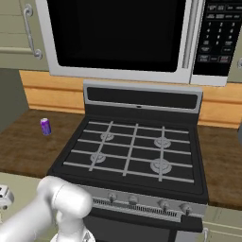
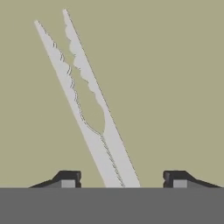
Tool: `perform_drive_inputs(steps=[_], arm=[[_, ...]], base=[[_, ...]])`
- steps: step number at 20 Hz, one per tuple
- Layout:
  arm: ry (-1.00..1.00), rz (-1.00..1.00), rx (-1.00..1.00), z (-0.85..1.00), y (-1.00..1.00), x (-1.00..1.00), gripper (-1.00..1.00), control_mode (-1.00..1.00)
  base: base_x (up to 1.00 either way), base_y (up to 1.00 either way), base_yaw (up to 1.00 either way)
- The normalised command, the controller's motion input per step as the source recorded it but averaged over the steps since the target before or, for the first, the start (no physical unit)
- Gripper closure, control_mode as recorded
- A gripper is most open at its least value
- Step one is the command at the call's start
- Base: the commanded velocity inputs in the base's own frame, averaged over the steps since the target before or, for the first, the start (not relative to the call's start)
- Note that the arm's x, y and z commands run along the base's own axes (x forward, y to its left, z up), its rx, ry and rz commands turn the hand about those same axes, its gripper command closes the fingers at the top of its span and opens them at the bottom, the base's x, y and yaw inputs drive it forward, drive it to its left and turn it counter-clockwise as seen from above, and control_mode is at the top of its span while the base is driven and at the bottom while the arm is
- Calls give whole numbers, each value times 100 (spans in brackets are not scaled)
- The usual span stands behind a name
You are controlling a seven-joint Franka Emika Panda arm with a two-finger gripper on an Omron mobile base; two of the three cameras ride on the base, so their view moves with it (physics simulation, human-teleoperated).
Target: Pick the tongs from the drawer and place it on the counter.
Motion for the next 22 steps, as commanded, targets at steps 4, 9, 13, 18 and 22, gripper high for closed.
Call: perform_drive_inputs(steps=[4, 9, 13, 18, 22], arm=[[9, 5, 0, -13, 11, 0, 100, -100], [5, 4, 0, -5, 1, 0, 100, -100], [0, 3, 0, -30, 0, 0, 100, -100], [-2, 0, 0, 27, -2, -25, 100, -100], [-3, 0, 2, 88, -15, -68, 100, -100]], base=[[0, 0, 0], [0, 0, 0], [0, 0, 0], [0, 0, 0], [0, 0, 0]])
